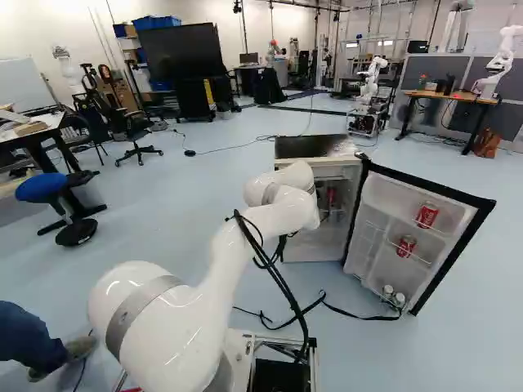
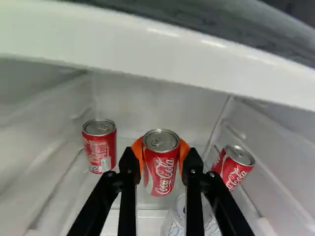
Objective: Grab a drink from the fridge
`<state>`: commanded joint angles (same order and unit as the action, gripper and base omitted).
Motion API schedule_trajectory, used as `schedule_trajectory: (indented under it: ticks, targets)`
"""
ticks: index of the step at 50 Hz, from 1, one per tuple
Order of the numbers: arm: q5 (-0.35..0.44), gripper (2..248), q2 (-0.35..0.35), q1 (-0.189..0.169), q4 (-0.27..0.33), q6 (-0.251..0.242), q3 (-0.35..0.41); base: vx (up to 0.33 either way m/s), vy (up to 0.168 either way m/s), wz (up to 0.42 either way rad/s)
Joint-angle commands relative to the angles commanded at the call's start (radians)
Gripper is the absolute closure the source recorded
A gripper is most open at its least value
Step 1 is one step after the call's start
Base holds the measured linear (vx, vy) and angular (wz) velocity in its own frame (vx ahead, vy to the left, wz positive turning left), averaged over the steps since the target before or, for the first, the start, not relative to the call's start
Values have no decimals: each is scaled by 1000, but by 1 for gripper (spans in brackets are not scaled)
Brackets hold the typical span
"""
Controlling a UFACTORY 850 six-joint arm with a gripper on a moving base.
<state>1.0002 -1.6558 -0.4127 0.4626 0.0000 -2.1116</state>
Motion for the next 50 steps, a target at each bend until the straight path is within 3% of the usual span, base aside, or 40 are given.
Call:
schedule_trajectory:
  ticks: [9,50]
  targets:
    - [0,157,27,-2,0,0,41,0,0,0]
    - [0,157,257,-39,0,0,432,0,0,0]
